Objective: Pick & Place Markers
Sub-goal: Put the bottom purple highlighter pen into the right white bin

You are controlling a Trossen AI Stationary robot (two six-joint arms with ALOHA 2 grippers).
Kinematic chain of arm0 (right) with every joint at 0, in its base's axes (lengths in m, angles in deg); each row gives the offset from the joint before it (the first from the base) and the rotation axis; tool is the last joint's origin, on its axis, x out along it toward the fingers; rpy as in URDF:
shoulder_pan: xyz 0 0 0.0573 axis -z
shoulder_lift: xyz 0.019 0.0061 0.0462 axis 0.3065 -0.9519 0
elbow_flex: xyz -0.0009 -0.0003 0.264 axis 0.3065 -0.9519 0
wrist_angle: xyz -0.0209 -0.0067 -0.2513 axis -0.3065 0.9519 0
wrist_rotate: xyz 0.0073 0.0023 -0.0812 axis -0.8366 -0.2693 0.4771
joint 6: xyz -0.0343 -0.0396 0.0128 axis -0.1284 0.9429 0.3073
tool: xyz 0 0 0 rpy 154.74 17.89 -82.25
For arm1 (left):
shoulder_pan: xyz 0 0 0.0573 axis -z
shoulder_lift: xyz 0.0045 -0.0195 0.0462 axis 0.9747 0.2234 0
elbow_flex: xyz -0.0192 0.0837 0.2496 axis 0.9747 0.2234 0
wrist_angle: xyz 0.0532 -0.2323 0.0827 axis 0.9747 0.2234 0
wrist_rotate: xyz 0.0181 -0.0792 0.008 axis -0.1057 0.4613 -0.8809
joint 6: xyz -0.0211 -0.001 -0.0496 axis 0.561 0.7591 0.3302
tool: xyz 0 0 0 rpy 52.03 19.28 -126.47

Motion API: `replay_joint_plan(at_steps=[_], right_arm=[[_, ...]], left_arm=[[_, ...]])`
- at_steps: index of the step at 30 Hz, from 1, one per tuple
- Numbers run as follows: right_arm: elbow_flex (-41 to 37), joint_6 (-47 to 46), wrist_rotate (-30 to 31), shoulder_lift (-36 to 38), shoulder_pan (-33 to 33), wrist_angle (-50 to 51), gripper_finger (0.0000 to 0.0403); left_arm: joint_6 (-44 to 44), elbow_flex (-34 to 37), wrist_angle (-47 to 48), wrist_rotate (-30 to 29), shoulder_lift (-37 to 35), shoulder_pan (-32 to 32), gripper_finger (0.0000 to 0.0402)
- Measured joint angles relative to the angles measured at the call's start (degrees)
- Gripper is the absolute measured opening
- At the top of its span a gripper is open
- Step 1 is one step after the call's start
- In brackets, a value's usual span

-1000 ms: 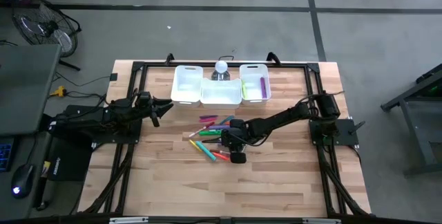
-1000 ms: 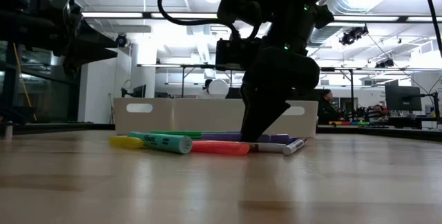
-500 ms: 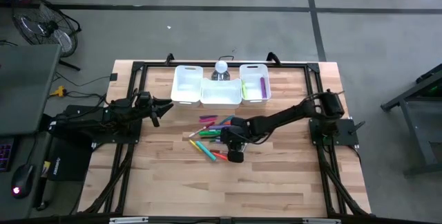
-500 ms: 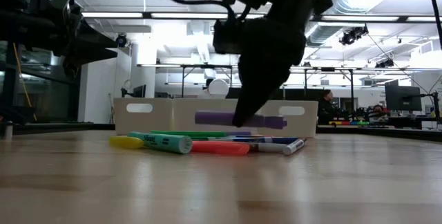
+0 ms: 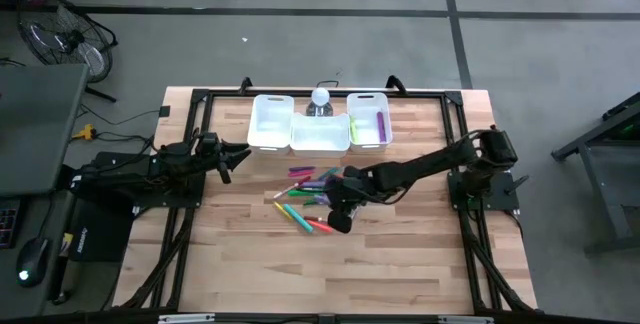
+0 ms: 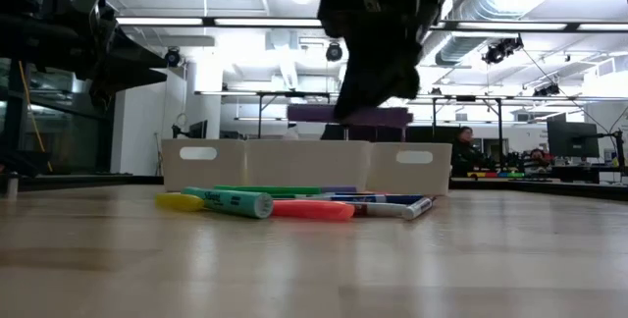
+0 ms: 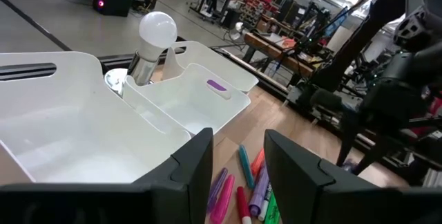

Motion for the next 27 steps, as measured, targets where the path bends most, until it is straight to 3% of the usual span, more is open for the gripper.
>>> replay_joint_plan(at_steps=[13,21,27], right_arm=[[0.1,-20.56,5.41,5.16,2.19,13.41,0.0054],[0.09,-23.94,10.94,11.6,6.61,25.12,0.0054],[0.09,-23.55,11.79,14.51,12.79,32.41,0.0054]], left_arm=[[0.0,0.0,0.0,0.01,0.0,-0.01,0.0129],[0.0,0.0,0.0,0.03,-0.02,-0.01,0.0129],[0.0,0.0,0.0,0.03,-0.01,0.0,0.0129]])
